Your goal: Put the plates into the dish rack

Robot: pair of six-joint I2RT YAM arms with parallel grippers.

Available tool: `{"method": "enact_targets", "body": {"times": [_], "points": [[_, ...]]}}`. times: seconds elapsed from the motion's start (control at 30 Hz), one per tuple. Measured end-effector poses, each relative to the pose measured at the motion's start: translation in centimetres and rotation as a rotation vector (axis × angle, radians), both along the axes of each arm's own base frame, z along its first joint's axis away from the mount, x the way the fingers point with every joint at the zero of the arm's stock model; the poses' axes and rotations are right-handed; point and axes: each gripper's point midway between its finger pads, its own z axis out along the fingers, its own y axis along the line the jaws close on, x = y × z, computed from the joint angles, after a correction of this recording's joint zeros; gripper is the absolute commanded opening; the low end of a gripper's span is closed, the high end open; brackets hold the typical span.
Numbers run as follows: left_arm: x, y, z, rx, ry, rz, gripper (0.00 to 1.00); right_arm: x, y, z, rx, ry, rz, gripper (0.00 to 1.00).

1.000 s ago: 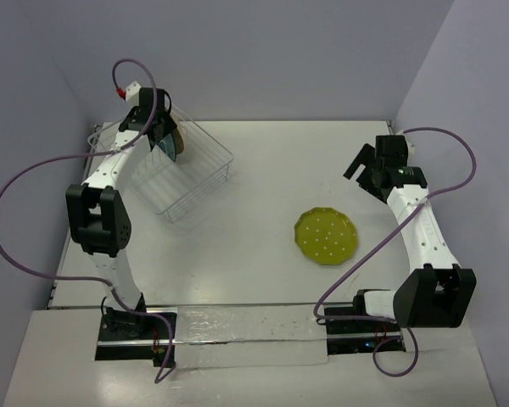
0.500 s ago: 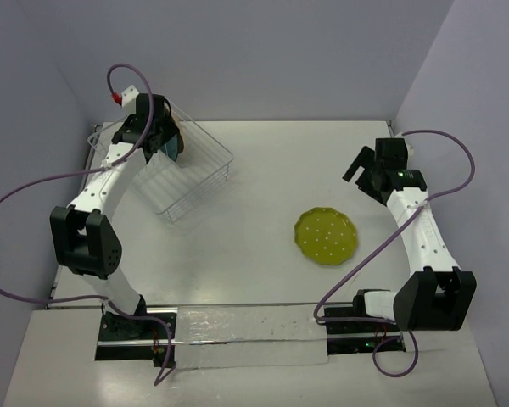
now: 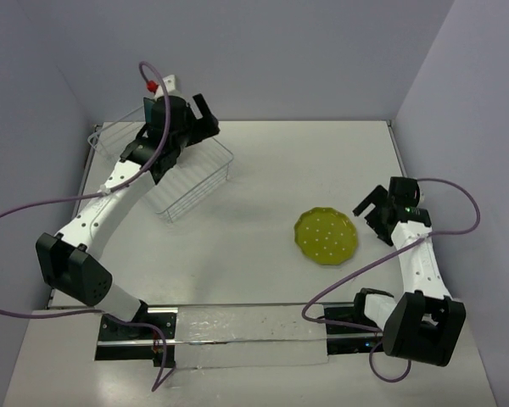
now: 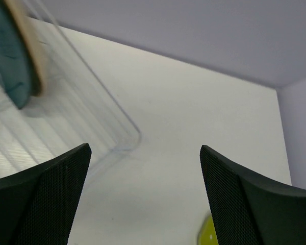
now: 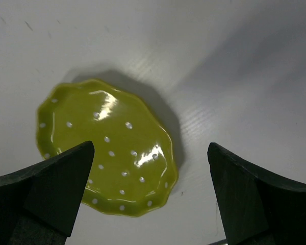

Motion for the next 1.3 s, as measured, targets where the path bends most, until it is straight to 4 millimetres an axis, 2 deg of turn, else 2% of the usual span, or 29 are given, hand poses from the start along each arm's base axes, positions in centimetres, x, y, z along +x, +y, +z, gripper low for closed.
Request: {"method": "enact_targets", "body": {"times": [0.1, 0.17, 0.33, 0.37, 0.43, 0.53, 0.6, 0.63, 0.7, 0.73, 0.77, 0.8, 0.87, 0.97, 1.1, 1.3], "points": [[-1.3, -3.7, -0.9, 0.033, -0.006, -0.132, 0.95, -2.2, 1.1, -2.9, 0.073, 0.056, 0.000, 0.97], [-2.6, -6.5, -1.6, 0.067, -0.012, -0.228, 0.95, -3.1, 1.9, -4.0, 0.111, 0.079, 0.013, 0.95], [-6.6, -12.9, -3.8, 0.139, -0.031, -0.489, 0.96, -4.8, 3.7, -6.2, 0.194, 0.129, 0.043, 0.81], [-7.3, -13.8, -4.2, 0.147, -0.030, -0.531, 0.97, -4.9, 3.9, -6.6, 0.206, 0.134, 0.044, 0.70], [-8.2, -15.1, -5.1, 0.158, -0.028, -0.589, 0.99, -4.9, 4.2, -7.2, 0.226, 0.141, 0.039, 0.58], [-9.6, -16.6, -6.3, 0.167, -0.024, -0.660, 0.99, -4.9, 4.4, -7.9, 0.244, 0.141, 0.024, 0.52], [-10.6, -17.4, -7.1, 0.177, -0.022, -0.700, 0.99, -4.9, 4.4, -8.5, 0.248, 0.150, 0.014, 0.43], [-10.9, -17.7, -7.6, 0.186, -0.028, -0.713, 0.99, -4.9, 4.4, -8.6, 0.250, 0.153, 0.010, 0.33], [-12.5, -18.9, -8.5, 0.204, -0.039, -0.764, 0.99, -4.6, 4.2, -8.8, 0.249, 0.147, 0.002, 0.22], [-13.3, -19.5, -9.0, 0.213, -0.044, -0.793, 0.99, -4.5, 4.3, -8.8, 0.251, 0.146, 0.004, 0.22], [-14.1, -20.0, -9.5, 0.220, -0.048, -0.823, 0.99, -4.3, 4.3, -8.8, 0.255, 0.139, 0.002, 0.07], [-14.9, -20.4, -10.0, 0.227, -0.049, -0.851, 0.99, -4.2, 4.3, -8.7, 0.254, 0.131, 0.004, 0.00], [-16.2, -21.2, -10.6, 0.242, -0.060, -0.909, 0.99, -4.0, 4.2, -8.7, 0.251, 0.123, 0.008, 0.00], [-17.7, -22.5, -10.3, 0.263, -0.114, -0.989, 0.99, -4.0, 4.0, -8.5, 0.237, 0.123, 0.013, 0.00], [-20.6, -25.3, -10.4, 0.307, -0.207, -1.129, 0.99, -4.0, 3.9, -7.5, 0.223, 0.108, 0.023, 0.00], [-23.8, -29.1, -14.1, 0.463, -0.284, -1.313, 0.99, -3.7, 3.4, -4.2, 0.196, 0.106, 0.025, 0.00]]}}
